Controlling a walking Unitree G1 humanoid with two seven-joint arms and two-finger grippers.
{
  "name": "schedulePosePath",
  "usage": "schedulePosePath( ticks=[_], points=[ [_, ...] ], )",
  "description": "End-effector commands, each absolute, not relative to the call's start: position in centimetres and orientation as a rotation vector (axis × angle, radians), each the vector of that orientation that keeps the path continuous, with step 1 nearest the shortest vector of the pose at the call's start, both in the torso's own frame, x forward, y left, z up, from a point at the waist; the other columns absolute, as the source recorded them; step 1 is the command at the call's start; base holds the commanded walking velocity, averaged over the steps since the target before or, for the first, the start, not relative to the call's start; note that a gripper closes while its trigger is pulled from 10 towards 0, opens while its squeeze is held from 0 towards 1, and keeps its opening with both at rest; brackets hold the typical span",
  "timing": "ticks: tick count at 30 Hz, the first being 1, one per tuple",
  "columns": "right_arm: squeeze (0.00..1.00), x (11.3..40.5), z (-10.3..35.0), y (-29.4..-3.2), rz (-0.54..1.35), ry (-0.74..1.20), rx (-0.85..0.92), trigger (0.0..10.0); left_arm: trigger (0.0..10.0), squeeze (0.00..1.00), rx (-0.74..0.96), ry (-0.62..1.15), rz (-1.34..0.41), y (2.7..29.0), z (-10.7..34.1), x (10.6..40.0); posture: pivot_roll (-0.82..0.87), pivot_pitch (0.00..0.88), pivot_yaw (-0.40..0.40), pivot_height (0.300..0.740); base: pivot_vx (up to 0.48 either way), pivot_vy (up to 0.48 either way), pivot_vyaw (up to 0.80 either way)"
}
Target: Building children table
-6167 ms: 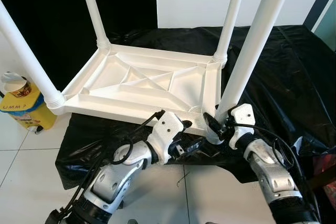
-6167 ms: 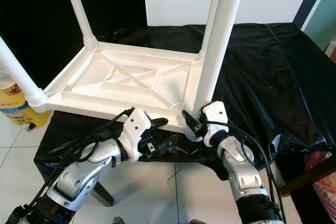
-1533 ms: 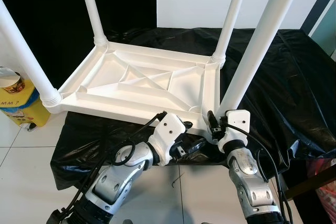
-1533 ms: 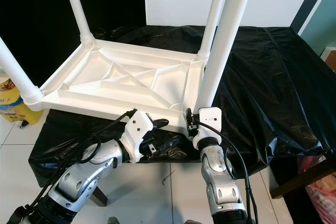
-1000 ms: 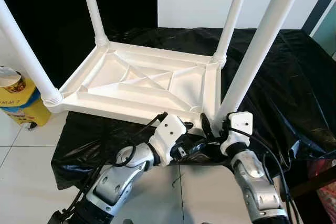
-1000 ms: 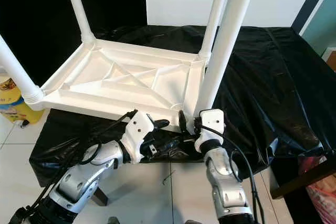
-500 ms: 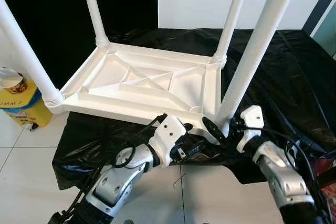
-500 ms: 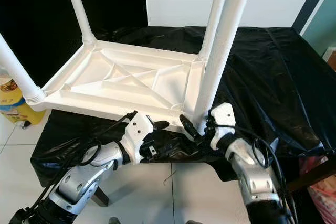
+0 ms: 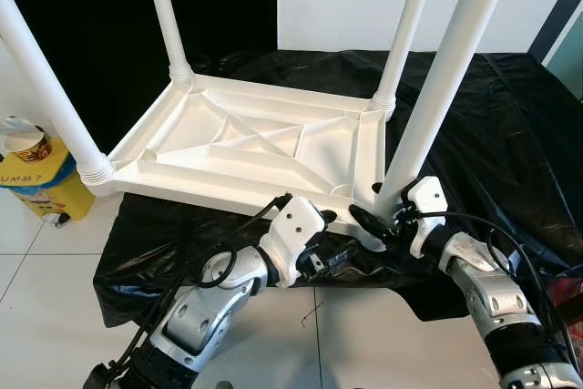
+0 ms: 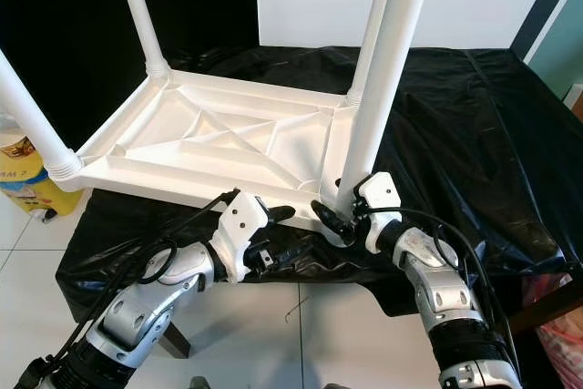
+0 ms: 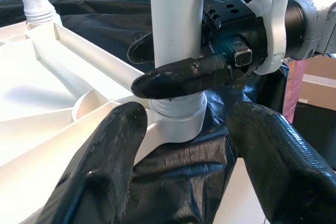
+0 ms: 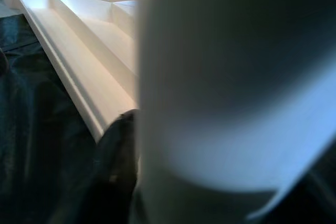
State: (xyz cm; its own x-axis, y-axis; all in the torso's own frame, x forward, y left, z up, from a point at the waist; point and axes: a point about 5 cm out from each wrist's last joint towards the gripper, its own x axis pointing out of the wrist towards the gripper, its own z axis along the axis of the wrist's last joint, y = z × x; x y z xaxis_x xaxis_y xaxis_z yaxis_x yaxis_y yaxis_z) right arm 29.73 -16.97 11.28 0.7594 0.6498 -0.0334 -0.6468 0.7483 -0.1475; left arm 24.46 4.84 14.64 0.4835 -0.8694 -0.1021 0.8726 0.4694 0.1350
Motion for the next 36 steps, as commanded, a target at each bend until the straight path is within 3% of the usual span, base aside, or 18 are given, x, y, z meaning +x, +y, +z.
schedulePosePath(
  ticks=[1,5,6,7,19,36],
  points=[
    [0.00,29.6,10.7,-16.8,0.735,0.005,-0.171,0.0,10.0,0.00,0.195,0.030,-1.104,4.9,14.6,24.4,0.00,0.018,-0.035,0.740,0.000,0.000,0.00],
    [0.00,29.7,10.6,-17.0,0.717,0.009,-0.164,0.0,10.0,0.00,0.199,0.034,-1.105,5.1,14.5,24.3,0.00,0.025,-0.033,0.740,0.000,0.000,0.00],
    [0.00,29.8,10.6,-17.1,0.710,0.011,-0.159,3.0,10.0,0.00,0.200,0.036,-1.107,5.1,14.5,24.2,0.00,0.025,-0.034,0.740,0.000,0.000,0.00],
    [0.00,29.7,10.5,-17.2,0.700,0.014,-0.152,10.0,10.0,0.00,0.201,0.038,-1.108,5.2,14.5,24.2,0.00,0.026,-0.034,0.740,0.000,0.000,0.00],
    [0.00,29.3,9.7,-17.2,0.533,0.035,-0.173,10.0,10.0,0.00,0.197,0.040,-1.082,5.4,14.1,24.4,-0.01,0.010,-0.038,0.740,0.000,0.000,0.00],
    [0.00,28.0,8.6,-16.0,0.155,0.033,-0.094,10.0,10.0,0.00,0.206,0.020,-1.053,5.8,14.3,25.3,-0.02,0.000,-0.020,0.740,0.000,0.000,0.00]
  ],
)
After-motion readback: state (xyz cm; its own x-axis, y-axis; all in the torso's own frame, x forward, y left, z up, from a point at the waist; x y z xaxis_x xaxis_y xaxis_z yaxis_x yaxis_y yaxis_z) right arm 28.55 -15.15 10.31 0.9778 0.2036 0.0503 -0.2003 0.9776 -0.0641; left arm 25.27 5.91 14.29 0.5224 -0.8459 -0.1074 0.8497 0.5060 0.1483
